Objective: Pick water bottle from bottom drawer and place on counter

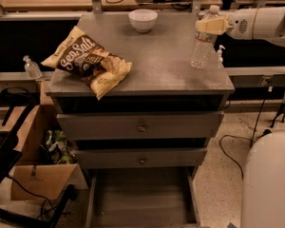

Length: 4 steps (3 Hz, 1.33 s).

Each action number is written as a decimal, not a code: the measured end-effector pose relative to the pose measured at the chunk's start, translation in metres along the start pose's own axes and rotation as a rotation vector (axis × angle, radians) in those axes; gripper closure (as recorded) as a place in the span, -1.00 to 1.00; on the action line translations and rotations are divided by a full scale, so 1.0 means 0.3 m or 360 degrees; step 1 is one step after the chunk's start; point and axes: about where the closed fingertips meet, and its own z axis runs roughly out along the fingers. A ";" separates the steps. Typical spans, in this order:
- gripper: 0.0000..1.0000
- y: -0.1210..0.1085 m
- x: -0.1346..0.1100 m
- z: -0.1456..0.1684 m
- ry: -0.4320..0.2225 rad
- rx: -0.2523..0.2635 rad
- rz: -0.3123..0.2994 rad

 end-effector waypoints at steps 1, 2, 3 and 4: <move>1.00 0.007 0.015 0.013 0.0023 -0.0002 -0.0019; 1.00 0.008 0.007 0.011 0.0023 -0.0002 -0.0019; 1.00 0.008 0.007 0.011 0.0023 -0.0002 -0.0019; 1.00 0.011 0.010 0.014 0.0029 -0.0002 -0.0025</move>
Offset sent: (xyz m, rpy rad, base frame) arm -0.1539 0.1390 -0.1936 -0.3401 -0.0592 0.0648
